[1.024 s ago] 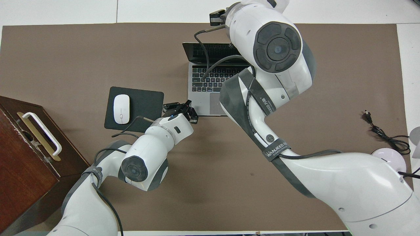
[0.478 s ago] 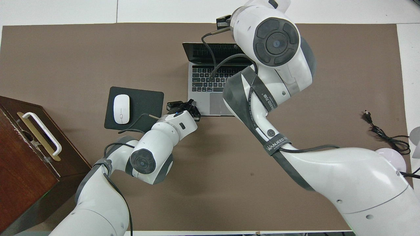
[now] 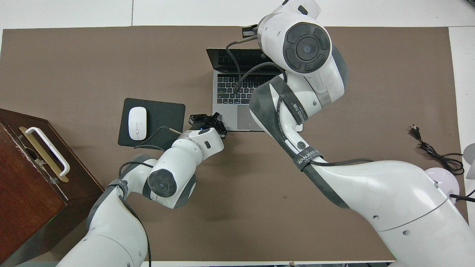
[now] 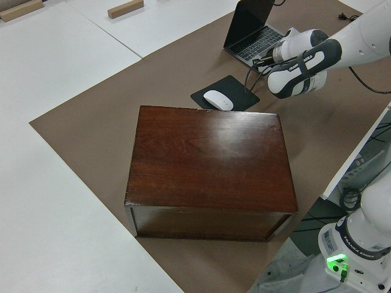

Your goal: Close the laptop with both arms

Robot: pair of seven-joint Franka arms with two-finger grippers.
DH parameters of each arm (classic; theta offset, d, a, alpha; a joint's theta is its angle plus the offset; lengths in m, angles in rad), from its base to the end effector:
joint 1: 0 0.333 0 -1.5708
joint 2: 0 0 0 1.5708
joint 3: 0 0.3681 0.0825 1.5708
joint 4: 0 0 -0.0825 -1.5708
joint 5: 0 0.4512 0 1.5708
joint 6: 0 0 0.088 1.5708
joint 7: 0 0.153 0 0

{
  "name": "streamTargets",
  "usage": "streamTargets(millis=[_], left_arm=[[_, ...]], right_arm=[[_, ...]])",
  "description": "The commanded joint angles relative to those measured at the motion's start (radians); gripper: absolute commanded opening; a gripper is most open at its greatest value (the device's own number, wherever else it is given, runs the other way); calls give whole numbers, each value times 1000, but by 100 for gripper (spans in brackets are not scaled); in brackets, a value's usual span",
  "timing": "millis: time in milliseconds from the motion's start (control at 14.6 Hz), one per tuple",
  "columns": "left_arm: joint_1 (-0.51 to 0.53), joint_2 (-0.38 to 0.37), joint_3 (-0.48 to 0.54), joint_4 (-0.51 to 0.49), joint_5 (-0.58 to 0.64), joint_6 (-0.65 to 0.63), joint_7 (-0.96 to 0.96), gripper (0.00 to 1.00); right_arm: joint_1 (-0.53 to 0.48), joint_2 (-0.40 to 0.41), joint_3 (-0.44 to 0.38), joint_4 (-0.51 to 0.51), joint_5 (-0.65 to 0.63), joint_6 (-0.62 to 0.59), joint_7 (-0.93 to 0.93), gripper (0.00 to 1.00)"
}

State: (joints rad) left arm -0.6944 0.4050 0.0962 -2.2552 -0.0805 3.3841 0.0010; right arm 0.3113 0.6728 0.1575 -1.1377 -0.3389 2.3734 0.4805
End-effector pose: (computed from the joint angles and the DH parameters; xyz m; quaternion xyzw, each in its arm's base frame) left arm 0.5587 -0.3701 0.2221 0.9013 -0.2474 0.3430 0.0936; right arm 0.8347 0.3575 0.4659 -0.9534 -0.0481 -0.2957 0.0342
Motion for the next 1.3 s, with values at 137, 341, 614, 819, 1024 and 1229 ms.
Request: streamTargets(millis=[137,341,614,819,1024,1229], left_arm=[[-8,31,14,-49,-1,35,46,0],[-10,29,14,-64,-1,47,47,0],[-11,29,14,-73,-1,61,47,0],[-13,28,14,-81,-1,61,48,0],[-14,26,14,-89,-1,60,56,0],[-13,29,14,-93,-1,60,70,0]], right_arm=[[-9,17,16,27,55,-42,-25,0],[-9,13,17,27,135,-101,-28,0],[-9,7,20,27,233,-161,-31,0],[-15,-6,20,26,293,-230,-66,0],[-15,-15,20,21,340,-275,-66,0],[-26,-30,19,-11,395,-316,-66,0]])
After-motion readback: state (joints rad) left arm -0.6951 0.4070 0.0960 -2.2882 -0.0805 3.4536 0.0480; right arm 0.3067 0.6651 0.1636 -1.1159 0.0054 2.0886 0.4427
